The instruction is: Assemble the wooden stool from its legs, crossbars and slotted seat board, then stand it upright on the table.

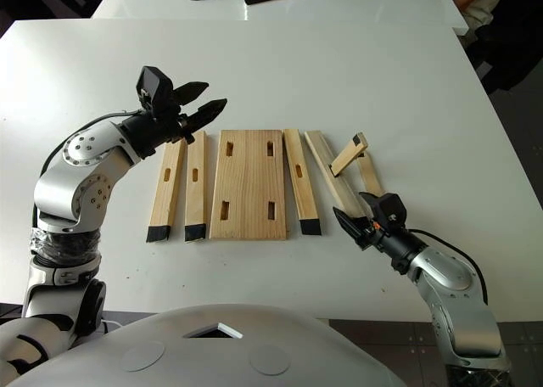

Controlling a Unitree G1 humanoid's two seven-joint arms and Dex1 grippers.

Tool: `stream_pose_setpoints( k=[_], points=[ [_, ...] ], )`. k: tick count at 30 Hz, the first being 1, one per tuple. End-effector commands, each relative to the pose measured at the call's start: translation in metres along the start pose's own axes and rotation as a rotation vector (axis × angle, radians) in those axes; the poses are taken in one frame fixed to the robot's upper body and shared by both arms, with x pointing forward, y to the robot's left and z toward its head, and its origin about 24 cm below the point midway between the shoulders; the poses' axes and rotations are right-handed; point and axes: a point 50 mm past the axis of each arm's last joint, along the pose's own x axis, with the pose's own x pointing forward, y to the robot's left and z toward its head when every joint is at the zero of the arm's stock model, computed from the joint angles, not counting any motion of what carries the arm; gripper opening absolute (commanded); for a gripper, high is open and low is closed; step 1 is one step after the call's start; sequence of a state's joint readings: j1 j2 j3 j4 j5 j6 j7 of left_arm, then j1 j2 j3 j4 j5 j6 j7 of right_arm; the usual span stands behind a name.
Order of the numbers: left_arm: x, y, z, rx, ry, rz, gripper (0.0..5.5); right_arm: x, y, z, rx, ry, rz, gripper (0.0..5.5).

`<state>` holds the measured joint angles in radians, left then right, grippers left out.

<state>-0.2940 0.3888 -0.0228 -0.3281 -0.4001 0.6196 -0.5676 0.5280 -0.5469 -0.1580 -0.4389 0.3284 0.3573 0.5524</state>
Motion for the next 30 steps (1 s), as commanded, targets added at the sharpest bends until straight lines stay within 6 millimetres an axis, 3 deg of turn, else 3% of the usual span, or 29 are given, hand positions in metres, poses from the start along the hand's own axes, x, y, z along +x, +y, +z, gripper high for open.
stream_pose_setpoints(
  k=[1,5,8,14,19,22,27,30],
  points=[
    [0.000,0.002,0.002,0.007,0.004,0.004,2.62,0.005,-0.001,-0.007,-0.010,0.030,-0.021,3.65],
    [0.001,0.002,0.003,0.008,0.004,0.000,2.62,0.013,0.006,-0.020,-0.017,0.090,0.008,3.65],
    [0.001,0.002,0.003,0.009,0.005,-0.001,2.62,0.019,0.011,-0.019,-0.007,0.075,0.030,3.65],
    [0.001,0.006,0.004,0.012,0.005,0.008,2.62,0.019,0.013,-0.010,0.022,0.009,0.022,2.91],
    [0.003,0.008,0.006,0.014,-0.004,0.009,2.62,0.023,0.001,-0.005,0.025,-0.019,-0.070,2.23],
    [0.004,0.009,0.007,0.015,-0.005,0.012,2.62,0.025,-0.005,-0.002,0.027,-0.032,-0.121,2.12],
    [0.004,0.015,0.010,0.017,-0.014,0.037,2.62,0.027,-0.011,0.019,0.028,-0.121,-0.156,2.09],
    [0.002,0.027,0.018,-0.003,-0.040,0.082,2.62,0.024,-0.015,0.051,0.007,-0.254,-0.166,2.08]
  ],
)
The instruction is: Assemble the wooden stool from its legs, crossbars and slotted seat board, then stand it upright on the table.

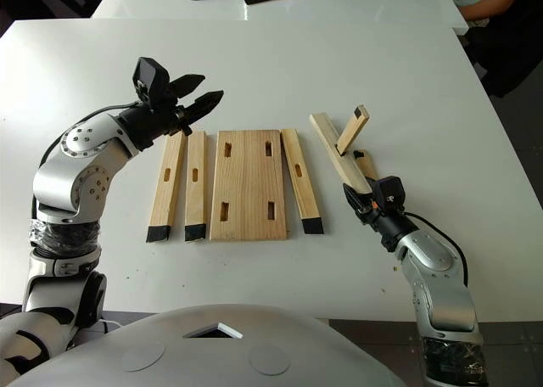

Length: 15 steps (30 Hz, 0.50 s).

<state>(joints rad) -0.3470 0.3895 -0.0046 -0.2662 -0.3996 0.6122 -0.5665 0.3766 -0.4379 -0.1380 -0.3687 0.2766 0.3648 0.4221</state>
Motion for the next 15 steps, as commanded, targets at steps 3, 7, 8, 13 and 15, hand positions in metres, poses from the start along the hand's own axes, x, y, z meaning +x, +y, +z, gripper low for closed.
stream_pose_setpoints(
  k=[3,7,8,13,15],
  points=[
    [-0.008,0.004,0.049,-0.175,-0.212,-0.126,2.62,-0.008,0.003,0.091,0.028,-0.401,0.111,2.06],
    [-0.022,-0.034,0.084,-0.296,-0.346,-0.489,2.62,-0.039,0.039,0.145,0.071,-0.614,0.513,2.06],
    [-0.023,-0.039,0.086,-0.329,-0.355,-0.534,2.62,-0.044,0.044,0.150,0.070,-0.624,0.580,2.06],
    [-0.023,-0.041,0.081,-0.471,-0.340,-0.605,3.03,-0.049,0.050,0.162,0.050,-0.592,0.752,2.06],
    [-0.021,-0.036,0.078,-0.499,-0.315,-0.575,3.34,-0.050,0.049,0.166,0.046,-0.581,0.790,2.06]
  ],
)
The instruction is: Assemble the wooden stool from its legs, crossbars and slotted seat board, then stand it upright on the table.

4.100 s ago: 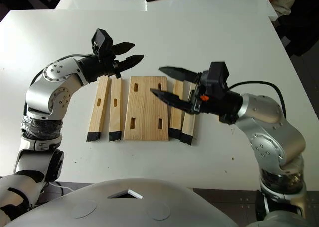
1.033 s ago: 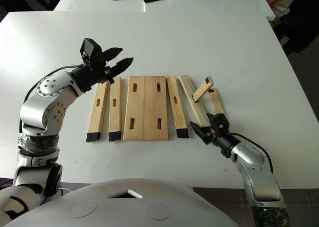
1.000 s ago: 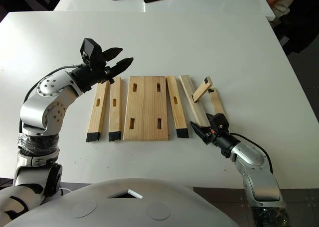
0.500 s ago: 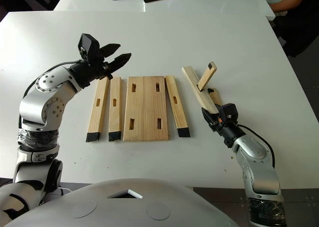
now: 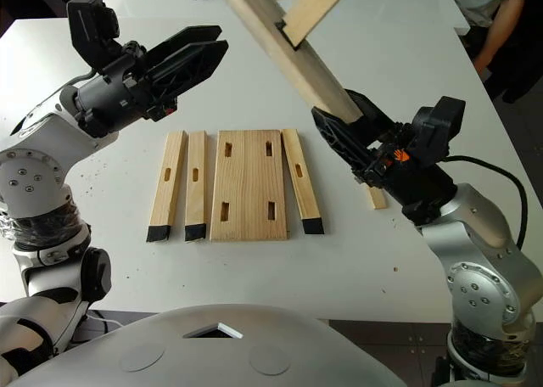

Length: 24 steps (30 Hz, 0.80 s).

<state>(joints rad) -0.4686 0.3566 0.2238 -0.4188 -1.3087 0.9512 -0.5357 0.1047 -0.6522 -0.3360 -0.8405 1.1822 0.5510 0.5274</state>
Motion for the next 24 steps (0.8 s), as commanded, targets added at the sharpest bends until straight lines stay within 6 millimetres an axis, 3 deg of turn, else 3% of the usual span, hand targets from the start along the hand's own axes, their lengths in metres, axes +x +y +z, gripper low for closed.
stream_pose_setpoints(
  k=[1,4,12,17,24],
  points=[
    [-0.002,0.008,0.003,-0.048,0.016,0.049,3.52,0.002,0.001,0.010,0.011,0.027,0.076,2.06],
    [-0.003,0.005,0.001,-0.081,0.022,0.014,3.84,0.004,0.000,0.010,0.021,0.043,0.106,2.06],
    [0.002,-0.015,0.007,-0.125,-0.014,-0.172,3.84,0.004,-0.001,0.012,0.088,0.035,0.189,2.06],
    [0.007,-0.019,0.008,-0.123,-0.029,-0.220,3.84,0.004,-0.006,0.018,0.139,-0.025,0.201,2.06],
    [0.015,-0.020,0.014,-0.109,-0.081,-0.238,3.84,0.005,-0.001,0.008,0.189,-0.001,0.255,2.06]
  ],
)
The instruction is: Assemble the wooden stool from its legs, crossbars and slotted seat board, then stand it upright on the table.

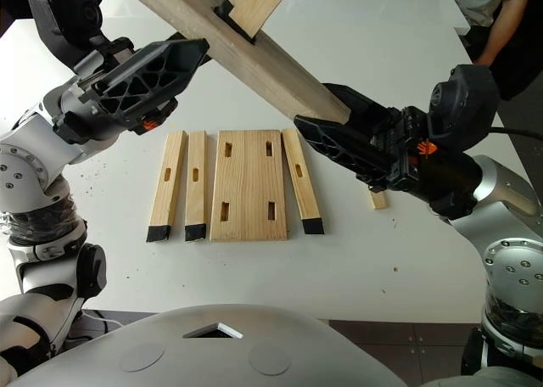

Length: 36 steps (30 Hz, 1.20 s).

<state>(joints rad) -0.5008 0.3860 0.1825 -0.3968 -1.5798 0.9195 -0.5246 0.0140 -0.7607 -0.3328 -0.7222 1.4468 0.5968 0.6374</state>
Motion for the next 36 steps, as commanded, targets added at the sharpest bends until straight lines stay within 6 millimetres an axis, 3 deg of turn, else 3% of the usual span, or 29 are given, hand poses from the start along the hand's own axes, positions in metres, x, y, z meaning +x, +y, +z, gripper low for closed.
stream_pose_setpoints(
  k=[1,4,15,20,24,27,31,36],
  points=[
    [0.007,-0.002,0.006,0.022,-0.020,-0.031,3.84,0.003,0.003,-0.006,0.024,0.028,0.042,2.06],
    [0.010,-0.007,0.008,0.030,-0.023,-0.068,3.84,0.001,0.001,-0.009,0.034,0.037,0.038,2.06],
    [0.004,-0.013,-0.004,0.032,0.053,-0.110,2.18,-0.004,-0.001,-0.005,0.048,0.033,0.058,2.06],
    [0.005,-0.009,-0.005,0.039,0.052,-0.088,2.11,-0.001,-0.005,-0.007,0.035,0.046,0.042,2.06],
    [0.005,-0.004,0.006,0.081,0.037,-0.045,2.10,-0.009,-0.015,-0.028,0.001,0.204,-0.065,2.58],
    [0.003,0.003,0.025,0.158,0.041,0.012,2.10,-0.022,-0.023,-0.051,-0.035,0.349,-0.153,3.11],
    [-0.006,0.010,0.050,0.294,0.108,0.110,2.10,-0.046,-0.030,-0.079,-0.064,0.507,-0.249,3.11],
    [-0.037,0.005,0.037,0.448,0.453,0.163,2.10,-0.070,-0.035,-0.085,-0.099,0.545,-0.373,3.11]
  ],
)
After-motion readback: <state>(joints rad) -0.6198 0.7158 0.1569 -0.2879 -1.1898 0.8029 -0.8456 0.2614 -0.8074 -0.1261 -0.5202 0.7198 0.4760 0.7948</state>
